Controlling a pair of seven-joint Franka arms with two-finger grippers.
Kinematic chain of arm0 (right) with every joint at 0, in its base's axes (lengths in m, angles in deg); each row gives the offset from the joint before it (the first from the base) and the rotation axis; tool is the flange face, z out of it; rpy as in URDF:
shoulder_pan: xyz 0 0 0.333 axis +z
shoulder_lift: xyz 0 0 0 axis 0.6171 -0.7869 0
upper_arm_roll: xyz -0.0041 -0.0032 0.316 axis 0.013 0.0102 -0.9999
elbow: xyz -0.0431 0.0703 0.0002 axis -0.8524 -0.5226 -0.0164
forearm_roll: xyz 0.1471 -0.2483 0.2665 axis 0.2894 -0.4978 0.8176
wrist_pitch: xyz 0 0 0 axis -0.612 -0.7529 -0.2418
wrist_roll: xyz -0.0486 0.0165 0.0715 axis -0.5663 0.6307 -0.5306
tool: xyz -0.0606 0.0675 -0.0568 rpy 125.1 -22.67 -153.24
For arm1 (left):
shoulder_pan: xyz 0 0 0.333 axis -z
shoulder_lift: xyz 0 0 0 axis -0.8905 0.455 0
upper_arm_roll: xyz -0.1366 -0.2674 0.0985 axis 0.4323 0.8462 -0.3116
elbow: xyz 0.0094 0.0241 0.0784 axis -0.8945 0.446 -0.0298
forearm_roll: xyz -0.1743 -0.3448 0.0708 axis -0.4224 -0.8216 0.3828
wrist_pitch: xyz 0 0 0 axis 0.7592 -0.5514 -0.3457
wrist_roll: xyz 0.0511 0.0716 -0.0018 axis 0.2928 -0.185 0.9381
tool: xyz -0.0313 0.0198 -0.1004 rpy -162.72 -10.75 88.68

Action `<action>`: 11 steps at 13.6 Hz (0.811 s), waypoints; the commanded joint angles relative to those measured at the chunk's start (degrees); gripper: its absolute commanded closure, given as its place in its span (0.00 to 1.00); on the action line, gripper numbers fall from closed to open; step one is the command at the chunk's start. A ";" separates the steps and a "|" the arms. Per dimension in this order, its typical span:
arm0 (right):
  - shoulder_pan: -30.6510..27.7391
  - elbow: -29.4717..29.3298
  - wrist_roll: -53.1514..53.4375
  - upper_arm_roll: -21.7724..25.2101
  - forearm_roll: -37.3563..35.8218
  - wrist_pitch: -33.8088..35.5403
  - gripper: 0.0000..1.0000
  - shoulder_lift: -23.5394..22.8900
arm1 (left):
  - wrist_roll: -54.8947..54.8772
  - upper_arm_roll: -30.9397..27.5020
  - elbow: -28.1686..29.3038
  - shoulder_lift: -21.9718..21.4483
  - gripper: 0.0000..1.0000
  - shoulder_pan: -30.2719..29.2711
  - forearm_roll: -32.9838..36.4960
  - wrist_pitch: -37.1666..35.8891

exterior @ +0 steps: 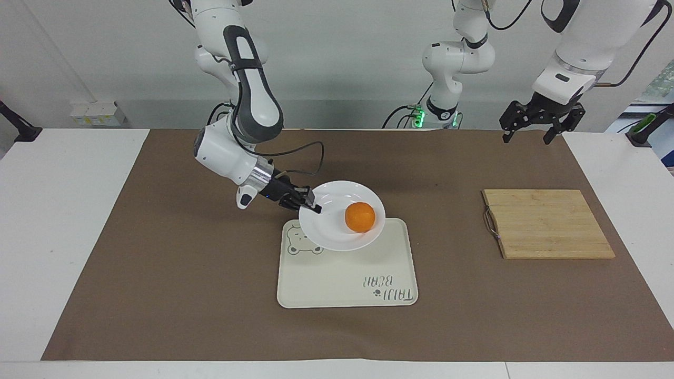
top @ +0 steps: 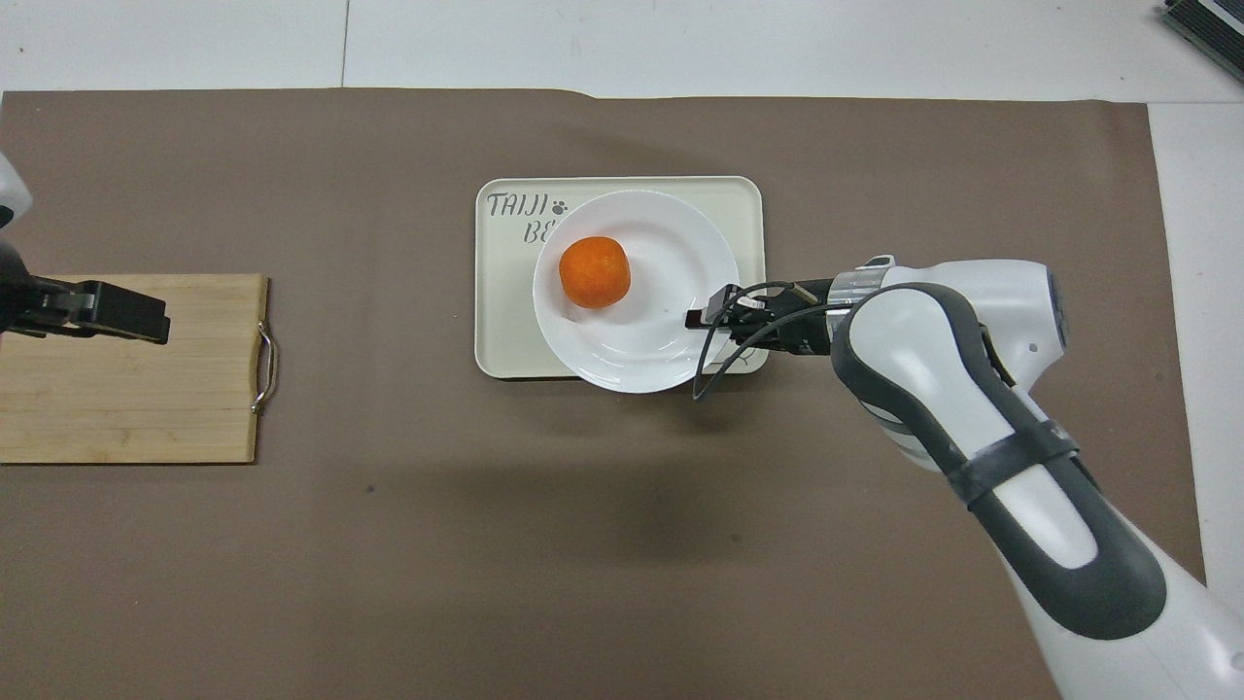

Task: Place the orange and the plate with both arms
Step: 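Slide the plate with the right gripper onto the bear tray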

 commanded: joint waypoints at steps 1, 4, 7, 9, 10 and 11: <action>-0.51 -9.11 1.69 -0.36 -1.65 0.61 1.00 -8.47 | 0.03 -0.15 -0.70 0.11 0.00 -0.07 -0.15 -0.14; 0.02 -12.64 1.86 -0.36 -2.78 -1.06 1.00 -14.01 | 0.11 -0.15 -0.70 0.11 0.00 0.02 -0.15 -0.14; 0.46 -14.58 1.86 -0.36 -3.32 -2.74 1.00 -17.28 | 0.29 -0.24 -0.70 0.11 0.00 -0.07 -0.15 -0.14; 0.38 -14.23 1.69 -0.44 -4.72 -6.68 0.01 -17.11 | 0.11 -0.24 -0.70 0.11 0.00 -0.50 -0.15 -0.05; -0.06 -14.32 1.77 -0.44 -4.90 -6.69 0.00 -16.84 | 0.11 -0.15 -0.70 0.11 0.00 -0.68 -0.15 -0.05; 0.20 -14.32 1.78 -0.27 -5.07 -6.87 0.00 -16.23 | 0.11 -0.15 -0.79 0.11 0.00 -0.68 -0.15 -0.05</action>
